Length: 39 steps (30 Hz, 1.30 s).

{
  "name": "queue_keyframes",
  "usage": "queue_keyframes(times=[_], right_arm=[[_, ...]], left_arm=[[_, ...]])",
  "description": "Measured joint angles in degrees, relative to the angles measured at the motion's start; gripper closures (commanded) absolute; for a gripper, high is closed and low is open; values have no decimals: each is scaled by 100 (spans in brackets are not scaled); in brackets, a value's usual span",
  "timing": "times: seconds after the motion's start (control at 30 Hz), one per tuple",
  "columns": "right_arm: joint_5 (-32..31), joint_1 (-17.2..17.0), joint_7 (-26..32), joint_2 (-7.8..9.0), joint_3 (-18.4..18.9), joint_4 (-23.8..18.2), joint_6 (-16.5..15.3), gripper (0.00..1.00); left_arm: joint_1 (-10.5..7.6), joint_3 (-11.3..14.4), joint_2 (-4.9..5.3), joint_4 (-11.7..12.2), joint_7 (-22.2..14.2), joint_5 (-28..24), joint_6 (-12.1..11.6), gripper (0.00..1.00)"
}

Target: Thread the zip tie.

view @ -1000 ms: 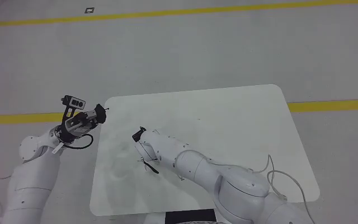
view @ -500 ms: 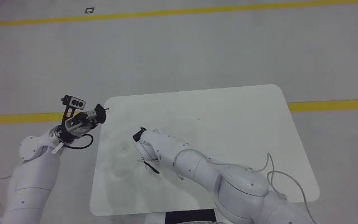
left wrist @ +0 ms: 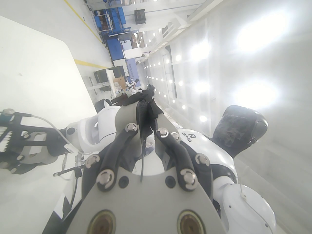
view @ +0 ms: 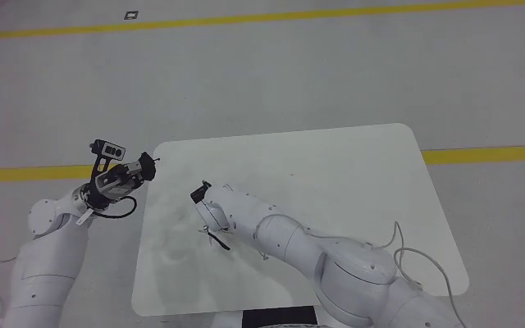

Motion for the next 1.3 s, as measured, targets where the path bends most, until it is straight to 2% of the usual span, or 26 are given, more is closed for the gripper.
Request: queue_keyframes(times=[0.4, 0.6, 1.0, 1.3], right_arm=[[-251, -47, 10, 98, 332, -116, 0, 100], [-424, -120, 136, 229, 577, -401, 0, 100], [-921, -511, 555, 779, 1188, -1675, -13, 100], [-1370, -1097, 754, 1204, 1742, -2840, -78, 100]], left_arm=[[0, 0, 0, 0, 0, 0, 0, 100], [0, 0, 0, 0, 0, 0, 0, 100], [0, 0, 0, 0, 0, 0, 0, 100], [0, 0, 0, 0, 0, 0, 0, 100]])
